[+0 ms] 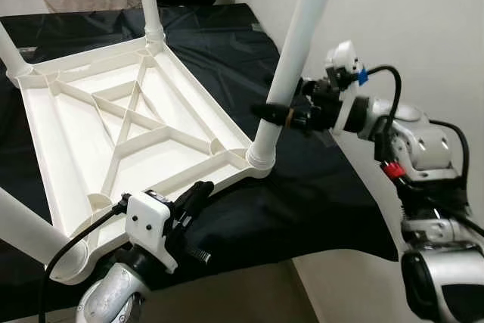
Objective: Building children table
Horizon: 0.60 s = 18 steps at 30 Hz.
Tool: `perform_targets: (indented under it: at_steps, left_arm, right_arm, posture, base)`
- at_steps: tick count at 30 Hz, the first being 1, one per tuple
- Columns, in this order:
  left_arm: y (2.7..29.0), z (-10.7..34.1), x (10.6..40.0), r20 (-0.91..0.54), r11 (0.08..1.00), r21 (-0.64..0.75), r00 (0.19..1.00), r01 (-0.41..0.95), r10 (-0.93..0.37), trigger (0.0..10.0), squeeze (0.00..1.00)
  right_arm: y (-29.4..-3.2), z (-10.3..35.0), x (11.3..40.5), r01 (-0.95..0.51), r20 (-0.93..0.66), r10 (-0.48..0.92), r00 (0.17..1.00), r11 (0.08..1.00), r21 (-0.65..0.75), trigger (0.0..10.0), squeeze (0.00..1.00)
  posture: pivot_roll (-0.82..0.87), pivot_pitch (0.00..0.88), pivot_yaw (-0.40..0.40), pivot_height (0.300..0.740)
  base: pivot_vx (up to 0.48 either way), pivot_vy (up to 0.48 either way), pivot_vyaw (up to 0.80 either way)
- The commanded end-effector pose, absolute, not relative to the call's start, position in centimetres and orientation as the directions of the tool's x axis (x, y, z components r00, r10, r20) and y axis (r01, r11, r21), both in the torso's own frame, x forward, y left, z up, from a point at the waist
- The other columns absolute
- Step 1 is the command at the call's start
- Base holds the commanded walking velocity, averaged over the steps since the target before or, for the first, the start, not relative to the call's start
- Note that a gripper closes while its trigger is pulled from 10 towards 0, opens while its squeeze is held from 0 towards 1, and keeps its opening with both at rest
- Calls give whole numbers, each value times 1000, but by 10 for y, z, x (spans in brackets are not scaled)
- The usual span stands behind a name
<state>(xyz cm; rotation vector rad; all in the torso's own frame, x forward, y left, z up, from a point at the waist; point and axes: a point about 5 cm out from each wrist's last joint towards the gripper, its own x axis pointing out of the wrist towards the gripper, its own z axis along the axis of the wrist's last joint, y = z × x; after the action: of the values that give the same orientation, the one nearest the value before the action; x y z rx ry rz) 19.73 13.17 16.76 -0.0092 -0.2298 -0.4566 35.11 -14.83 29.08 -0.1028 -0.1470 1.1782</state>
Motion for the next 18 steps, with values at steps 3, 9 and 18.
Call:
perform_targets:
  at_steps: [3,9,18]
  left_arm:
    - [130,168,194,211,888,41,865,458,-456,10000,0]
    - [131,169,194,208,886,39,864,462,-459,10000,0]
    - [133,167,197,204,884,33,863,467,-463,10000,0]
  right_arm:
    - [-152,292,350,-933,79,946,316,324,-155,0,0]
    - [-168,297,344,-943,70,957,280,288,-168,0,0]
    - [-151,216,336,-161,-96,151,984,981,-105,0,0]
  posture:
    - [44,207,-92,740]
    - [34,209,-87,740]
    - [14,202,-113,740]
  base:
    - [0,0,0]
    - [0,0,0]
    - [0,0,0]
